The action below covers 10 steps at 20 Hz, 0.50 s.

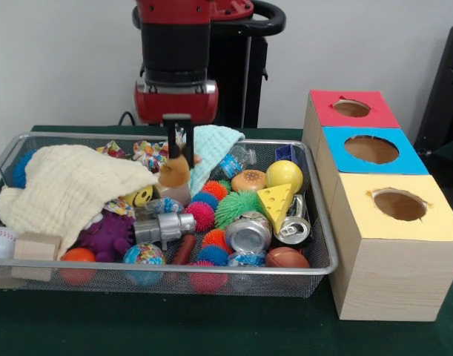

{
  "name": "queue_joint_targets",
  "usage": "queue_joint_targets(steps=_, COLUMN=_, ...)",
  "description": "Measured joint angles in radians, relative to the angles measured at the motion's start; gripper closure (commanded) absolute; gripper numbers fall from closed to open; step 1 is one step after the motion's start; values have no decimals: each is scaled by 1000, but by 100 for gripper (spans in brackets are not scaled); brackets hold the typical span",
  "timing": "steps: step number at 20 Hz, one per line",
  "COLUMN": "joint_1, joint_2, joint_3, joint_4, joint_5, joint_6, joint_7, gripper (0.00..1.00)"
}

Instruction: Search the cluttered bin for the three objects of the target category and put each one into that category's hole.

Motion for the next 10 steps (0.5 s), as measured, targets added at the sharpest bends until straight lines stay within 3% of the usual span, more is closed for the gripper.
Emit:
queue_joint_targets(steps=5, joint_1=2, joint_2=-100, joint_3=-3, joint_4=46, joint_5=24, joint_6=69, joint_7=0, gripper=100)
queue_joint_targets(steps=10, joint_1=25, joint_2=-163, joint_3=-13, joint_4=99, joint_5=39, joint_6=70, joint_7=0, gripper=100)
